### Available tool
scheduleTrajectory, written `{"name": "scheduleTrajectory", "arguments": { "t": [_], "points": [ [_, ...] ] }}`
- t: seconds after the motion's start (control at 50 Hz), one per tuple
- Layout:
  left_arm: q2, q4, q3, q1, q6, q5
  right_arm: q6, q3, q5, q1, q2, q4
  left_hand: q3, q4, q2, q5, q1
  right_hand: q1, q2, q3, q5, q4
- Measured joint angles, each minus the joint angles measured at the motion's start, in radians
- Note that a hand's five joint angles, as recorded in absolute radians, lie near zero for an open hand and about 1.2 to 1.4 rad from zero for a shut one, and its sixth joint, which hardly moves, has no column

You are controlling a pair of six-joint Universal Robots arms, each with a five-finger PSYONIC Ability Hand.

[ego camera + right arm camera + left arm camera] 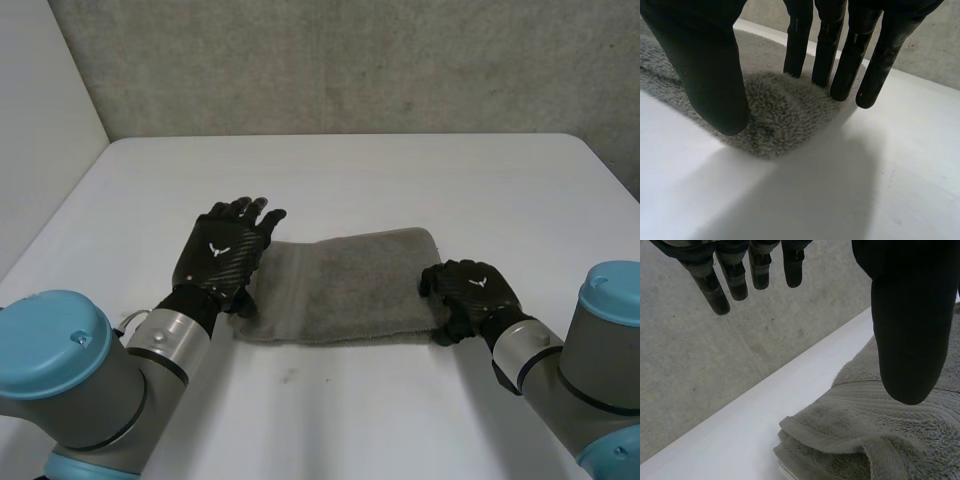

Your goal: Fold the laundry

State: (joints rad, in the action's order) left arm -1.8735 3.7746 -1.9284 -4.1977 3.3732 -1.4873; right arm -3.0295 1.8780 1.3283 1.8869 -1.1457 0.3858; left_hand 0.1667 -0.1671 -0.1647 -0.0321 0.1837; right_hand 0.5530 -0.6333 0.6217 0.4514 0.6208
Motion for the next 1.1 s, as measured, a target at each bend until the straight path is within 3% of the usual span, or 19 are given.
{"name": "scheduleTrajectory", "arguments": {
  "t": [0.12,0.22,0.28,0.36,0.42,0.52,0.58,0.74,0.84,0.9,0.94,0.96,1.02,1.04,1.1],
  "points": [
    [0.001,-0.001,0.000,-0.002,0.000,-0.001,-0.024,-0.004,-0.006,0.000,0.005,-0.010,0.000,0.000,0.000,0.000,0.000,0.015,-0.021,0.034,0.032,0.034],
    [0.001,-0.001,0.000,-0.002,0.000,-0.001,-0.025,-0.016,0.006,-0.001,0.022,0.000,0.000,0.000,0.000,0.000,0.000,0.343,-0.439,0.449,0.412,0.456],
    [0.001,-0.001,0.000,-0.003,0.000,-0.001,-0.012,-0.026,0.026,-0.004,0.033,0.007,0.000,0.000,0.000,0.000,0.000,0.378,-0.529,0.551,0.508,0.559],
    [0.003,-0.001,0.000,-0.005,0.000,-0.001,0.089,-0.039,0.105,-0.010,0.039,0.013,0.000,0.000,0.000,0.000,0.000,0.378,-0.530,0.559,0.520,0.569],
    [0.007,-0.001,0.000,-0.006,0.000,-0.001,0.254,-0.038,0.170,-0.009,0.029,0.017,0.000,0.000,0.000,0.000,0.000,0.378,-0.532,0.559,0.524,0.569],
    [0.022,-0.001,0.002,-0.009,0.000,-0.001,0.475,-0.043,0.209,0.013,-0.003,0.041,0.000,0.000,0.000,0.000,0.000,0.383,-0.542,0.559,0.529,0.572],
    [0.030,-0.001,0.003,-0.010,-0.001,0.000,0.543,-0.066,0.213,0.057,-0.019,0.061,0.000,0.000,0.000,0.000,0.000,0.384,-0.542,0.561,0.530,0.573],
    [0.067,-0.005,0.001,-0.023,-0.006,-0.001,0.680,-0.217,0.190,0.352,0.029,0.109,0.000,0.000,0.000,0.000,0.000,0.384,-0.542,0.563,0.536,0.573],
    [0.097,-0.011,-0.003,-0.052,-0.008,-0.014,0.731,-0.259,0.091,0.514,0.140,0.106,0.000,0.000,0.000,0.000,0.000,0.384,-0.542,0.563,0.538,0.573],
    [0.106,-0.012,-0.004,-0.061,-0.009,-0.022,0.745,-0.257,0.050,0.544,0.173,0.102,0.000,0.000,0.000,0.000,0.000,0.384,-0.542,0.563,0.539,0.573],
    [0.113,-0.013,-0.004,-0.070,-0.010,-0.033,0.751,-0.252,0.020,0.560,0.190,0.099,0.000,0.000,0.000,0.000,0.000,0.324,-0.435,0.465,0.453,0.471],
    [0.114,-0.013,-0.004,-0.071,-0.010,-0.036,0.749,-0.248,0.012,0.562,0.190,0.099,0.000,0.000,0.000,0.000,0.000,0.136,-0.178,0.214,0.228,0.216],
    [0.115,-0.013,-0.003,-0.073,-0.011,-0.041,0.738,-0.242,0.009,0.560,0.180,0.098,0.000,0.000,0.000,0.000,0.000,-0.013,-0.002,0.040,0.060,0.039],
    [0.115,-0.013,-0.002,-0.074,-0.012,-0.046,0.693,-0.233,0.019,0.539,0.144,0.098,0.000,0.000,0.000,0.000,0.000,-0.243,0.278,-0.266,-0.260,-0.267],
    [0.115,-0.013,0.002,-0.073,-0.016,-0.048,0.595,-0.221,0.039,0.497,0.084,0.097,0.000,0.000,0.000,0.000,0.000,-0.304,0.353,-0.365,-0.369,-0.355]
  ]
}}
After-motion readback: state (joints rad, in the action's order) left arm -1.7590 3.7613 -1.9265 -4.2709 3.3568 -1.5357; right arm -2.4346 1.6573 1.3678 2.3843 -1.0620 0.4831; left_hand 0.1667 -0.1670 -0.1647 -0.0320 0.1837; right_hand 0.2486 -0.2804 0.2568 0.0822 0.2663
